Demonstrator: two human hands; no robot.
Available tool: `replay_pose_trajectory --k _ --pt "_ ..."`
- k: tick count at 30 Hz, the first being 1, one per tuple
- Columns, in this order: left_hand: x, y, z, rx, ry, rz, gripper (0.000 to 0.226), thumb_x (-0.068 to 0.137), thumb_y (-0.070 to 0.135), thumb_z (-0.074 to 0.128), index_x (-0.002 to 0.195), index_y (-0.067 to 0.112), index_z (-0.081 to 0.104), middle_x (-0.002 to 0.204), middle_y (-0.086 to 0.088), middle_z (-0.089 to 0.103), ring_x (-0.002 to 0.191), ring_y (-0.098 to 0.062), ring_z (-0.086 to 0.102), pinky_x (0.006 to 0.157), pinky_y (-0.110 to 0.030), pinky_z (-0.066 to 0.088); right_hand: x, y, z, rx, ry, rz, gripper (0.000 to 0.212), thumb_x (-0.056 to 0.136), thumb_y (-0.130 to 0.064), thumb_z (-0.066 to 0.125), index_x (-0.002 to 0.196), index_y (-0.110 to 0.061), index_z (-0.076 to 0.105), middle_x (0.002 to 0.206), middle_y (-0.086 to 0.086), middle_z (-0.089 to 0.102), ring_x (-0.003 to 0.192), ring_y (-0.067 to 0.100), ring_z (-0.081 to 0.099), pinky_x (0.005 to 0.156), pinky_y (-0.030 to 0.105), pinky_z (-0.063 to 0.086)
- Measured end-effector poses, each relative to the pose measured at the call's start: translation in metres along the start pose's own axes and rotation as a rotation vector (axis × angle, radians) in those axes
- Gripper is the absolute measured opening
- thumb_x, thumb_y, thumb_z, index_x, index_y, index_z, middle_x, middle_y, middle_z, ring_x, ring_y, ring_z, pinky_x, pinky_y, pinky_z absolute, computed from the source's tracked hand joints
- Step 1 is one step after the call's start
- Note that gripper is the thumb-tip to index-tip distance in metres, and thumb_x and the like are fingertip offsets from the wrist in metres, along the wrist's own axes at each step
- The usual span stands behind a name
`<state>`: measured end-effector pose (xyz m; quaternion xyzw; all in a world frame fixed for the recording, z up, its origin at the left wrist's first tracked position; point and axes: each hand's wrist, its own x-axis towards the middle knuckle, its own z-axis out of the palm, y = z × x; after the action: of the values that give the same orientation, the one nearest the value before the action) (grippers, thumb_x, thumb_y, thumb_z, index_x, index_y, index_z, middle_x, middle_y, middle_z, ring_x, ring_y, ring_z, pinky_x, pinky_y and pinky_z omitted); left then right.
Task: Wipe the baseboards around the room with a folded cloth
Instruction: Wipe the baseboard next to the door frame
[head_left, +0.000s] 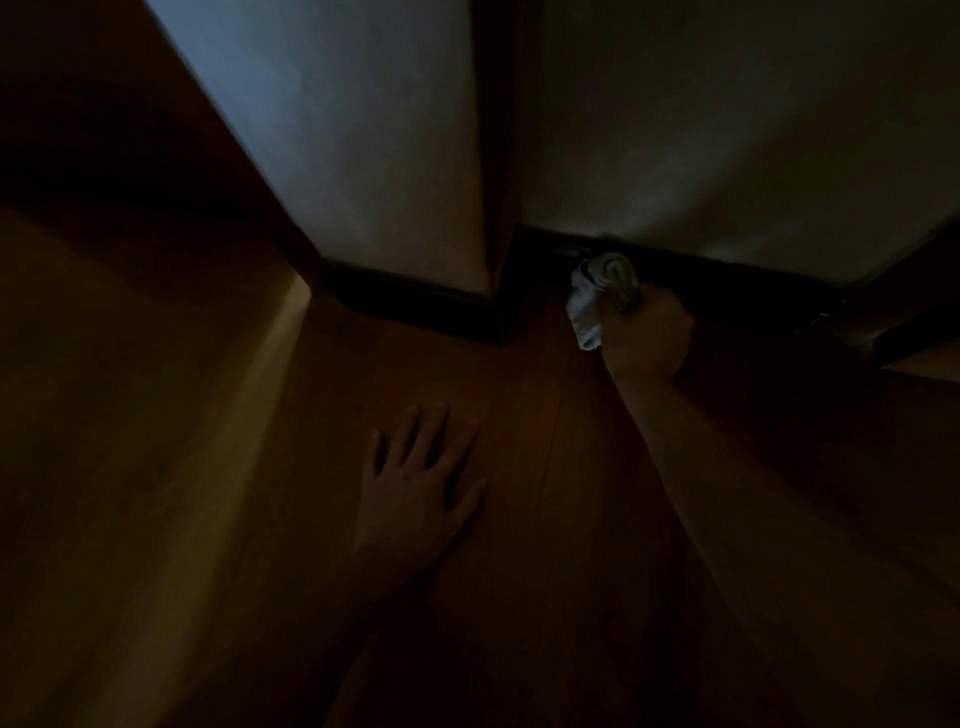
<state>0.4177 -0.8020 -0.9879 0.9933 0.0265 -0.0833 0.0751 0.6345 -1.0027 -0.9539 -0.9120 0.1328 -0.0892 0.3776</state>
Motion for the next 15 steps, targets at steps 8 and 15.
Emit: replay_pose_trajectory --k 8,15 --pt "-0.002 0.002 0.004 0.004 0.024 -0.015 0.068 0.095 0.073 0.018 0.158 0.048 0.007 0.169 0.006 -0.001 0.156 -0.021 -0.006 0.122 -0.058 0.007 -0.005 -0.005 0.012 0.041 0.014 0.0 0.02 0.089 -0.017 0.061 0.071 -0.009 0.061 0.08 0.014 0.066 0.071 0.024 0.064 0.055 0.026 0.041" --pt "0.001 0.006 0.001 0.022 -0.017 -0.053 0.069 0.094 0.074 0.018 0.157 0.048 0.012 0.169 0.005 0.004 0.156 -0.022 -0.002 0.123 -0.056 0.006 0.002 0.011 -0.014 -0.009 0.005 0.027 0.019 0.091 -0.023 0.06 0.075 -0.012 0.062 0.085 0.015 0.067 0.078 0.029 0.066 0.058 0.027 0.04"
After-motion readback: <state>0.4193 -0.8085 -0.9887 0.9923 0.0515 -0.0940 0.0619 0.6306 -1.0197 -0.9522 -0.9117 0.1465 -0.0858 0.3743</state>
